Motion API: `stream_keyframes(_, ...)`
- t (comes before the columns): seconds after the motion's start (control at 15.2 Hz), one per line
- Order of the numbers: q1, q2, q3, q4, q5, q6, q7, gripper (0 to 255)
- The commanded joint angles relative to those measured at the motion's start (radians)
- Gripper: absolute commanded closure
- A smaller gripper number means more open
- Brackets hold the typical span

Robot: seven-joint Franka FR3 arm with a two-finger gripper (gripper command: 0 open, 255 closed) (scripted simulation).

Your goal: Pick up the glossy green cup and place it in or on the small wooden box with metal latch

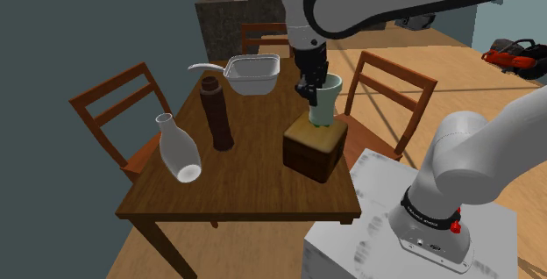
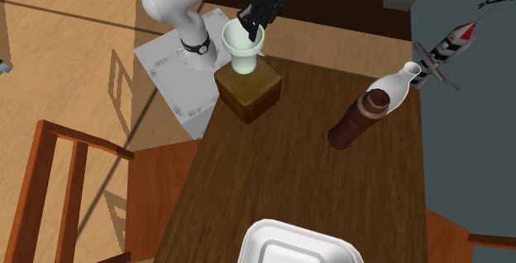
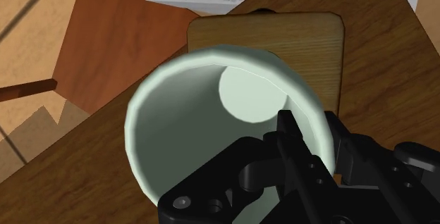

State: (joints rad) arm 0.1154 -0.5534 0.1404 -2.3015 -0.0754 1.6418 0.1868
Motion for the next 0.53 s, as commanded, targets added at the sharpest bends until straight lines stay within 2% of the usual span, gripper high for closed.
stream_keyframes(0.0,0.002,0.001,0.003,-0.025,0.001,0.026,0.006,255)
stream_keyframes(0.2,0.003,0.002,0.004,-0.072,0.002,0.075,0.012,255)
stream_keyframes(0.46,0.003,0.002,0.004,-0.072,0.002,0.075,0.011,255)
